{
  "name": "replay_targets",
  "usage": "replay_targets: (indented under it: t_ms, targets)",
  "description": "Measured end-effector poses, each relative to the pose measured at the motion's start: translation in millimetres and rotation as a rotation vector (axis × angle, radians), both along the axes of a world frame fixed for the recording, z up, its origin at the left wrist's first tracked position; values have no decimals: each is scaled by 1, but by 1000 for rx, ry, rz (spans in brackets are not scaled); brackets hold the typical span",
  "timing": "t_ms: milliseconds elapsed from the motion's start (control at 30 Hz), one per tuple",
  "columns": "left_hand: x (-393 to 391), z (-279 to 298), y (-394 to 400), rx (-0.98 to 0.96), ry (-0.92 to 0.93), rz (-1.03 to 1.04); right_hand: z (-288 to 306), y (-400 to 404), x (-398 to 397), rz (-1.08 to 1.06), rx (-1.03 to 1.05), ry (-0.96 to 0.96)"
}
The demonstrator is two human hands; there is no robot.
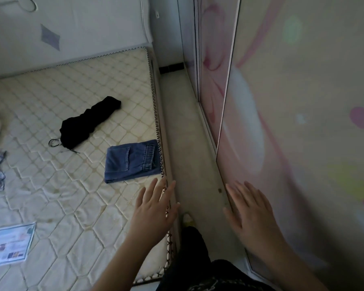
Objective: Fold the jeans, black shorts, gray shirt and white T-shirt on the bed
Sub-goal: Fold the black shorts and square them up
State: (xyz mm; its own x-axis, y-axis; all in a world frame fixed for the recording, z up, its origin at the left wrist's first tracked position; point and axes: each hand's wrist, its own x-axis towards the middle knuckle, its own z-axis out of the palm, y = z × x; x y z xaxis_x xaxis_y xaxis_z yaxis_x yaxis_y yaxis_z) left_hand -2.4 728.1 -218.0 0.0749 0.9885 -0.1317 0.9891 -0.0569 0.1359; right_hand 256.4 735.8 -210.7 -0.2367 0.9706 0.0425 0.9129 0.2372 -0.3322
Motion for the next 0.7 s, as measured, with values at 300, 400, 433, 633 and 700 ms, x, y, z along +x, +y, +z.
replay_targets:
  t_ms: [300, 400, 433, 633, 700]
  targets:
    - [-80, 15, 162, 57, -31, -87, 14, 168, -84, -53, 36, -63]
    - [-111, 16, 206, 3, -34, -98, 16, 207, -103, 5, 29, -111]
    - [-119, 15, 217, -2, -30, -93, 16, 218, -108, 21, 31, -123]
    - [-142, 12, 272, 12, -34, -15, 18, 294, -141, 98, 90, -99]
    - [-143, 10, 292, -9, -6, 40, 15, 322, -152, 117, 78, -89]
